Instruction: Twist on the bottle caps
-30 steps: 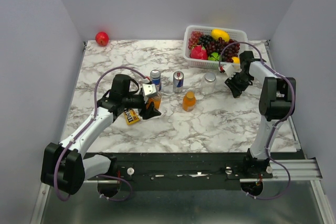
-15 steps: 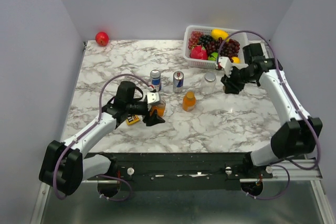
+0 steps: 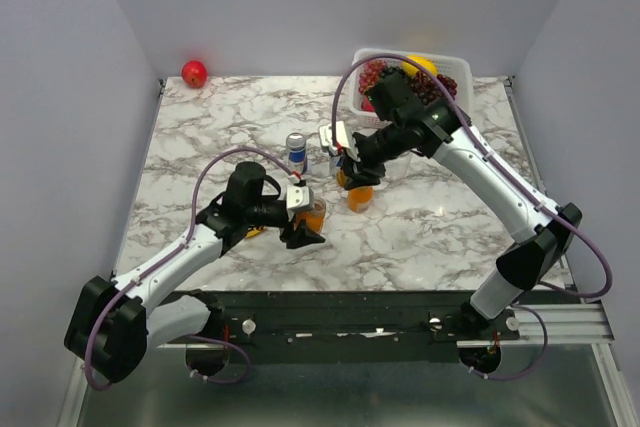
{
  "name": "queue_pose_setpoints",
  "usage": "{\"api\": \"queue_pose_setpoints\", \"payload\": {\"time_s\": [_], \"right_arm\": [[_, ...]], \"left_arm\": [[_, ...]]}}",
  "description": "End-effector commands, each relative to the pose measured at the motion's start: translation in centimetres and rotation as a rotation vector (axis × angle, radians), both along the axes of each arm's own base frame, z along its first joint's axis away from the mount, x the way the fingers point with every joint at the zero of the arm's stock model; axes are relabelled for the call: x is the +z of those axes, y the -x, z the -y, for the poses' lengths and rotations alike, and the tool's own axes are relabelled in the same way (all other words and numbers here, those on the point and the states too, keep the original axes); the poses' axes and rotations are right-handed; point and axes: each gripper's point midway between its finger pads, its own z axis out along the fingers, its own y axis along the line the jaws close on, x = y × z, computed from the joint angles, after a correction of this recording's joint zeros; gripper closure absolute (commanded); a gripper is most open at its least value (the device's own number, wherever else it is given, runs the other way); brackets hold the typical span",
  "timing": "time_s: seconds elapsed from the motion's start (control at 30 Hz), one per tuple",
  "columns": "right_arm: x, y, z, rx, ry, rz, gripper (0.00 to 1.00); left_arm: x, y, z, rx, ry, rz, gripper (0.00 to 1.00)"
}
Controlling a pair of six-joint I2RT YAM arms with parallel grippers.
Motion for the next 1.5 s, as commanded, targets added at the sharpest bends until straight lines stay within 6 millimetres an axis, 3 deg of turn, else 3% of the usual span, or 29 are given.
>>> {"api": "queue_pose_setpoints", "payload": {"time_s": [0.0, 0.13, 0.33, 0.5, 0.73, 1.47], "right_arm": [[1.3, 2.0, -2.0, 0.070, 0.007, -0.041, 0.59], [1.8, 4.6, -3.8, 0.186, -0.002, -0.050, 0.58], [-0.4, 6.9, -4.8, 0.248, 0.091, -0.060, 0.57], [-0.9, 6.1, -5.4, 0.210, 0.128, -0.043, 0.57], [-1.0, 7.0, -6.4, 0.216, 0.150, -0.017, 0.56], [-2.3, 8.2, -6.4, 0.230, 0.281, -0.015, 0.52]], "left_arm": [[0.7, 0.4, -0.1, -0.046, -0.014, 0.085, 1.00], [0.7, 0.3, -0.2, -0.037, -0.019, 0.103, 1.00], [1.2, 0.1, -0.3, -0.028, -0.011, 0.138, 1.00], [1.3, 0.3, -0.4, -0.035, -0.014, 0.152, 1.00], [1.4, 0.6, -0.4, -0.044, -0.016, 0.163, 1.00], [2.1, -1.2, 0.0, 0.037, -0.005, 0.173, 1.00]]}}
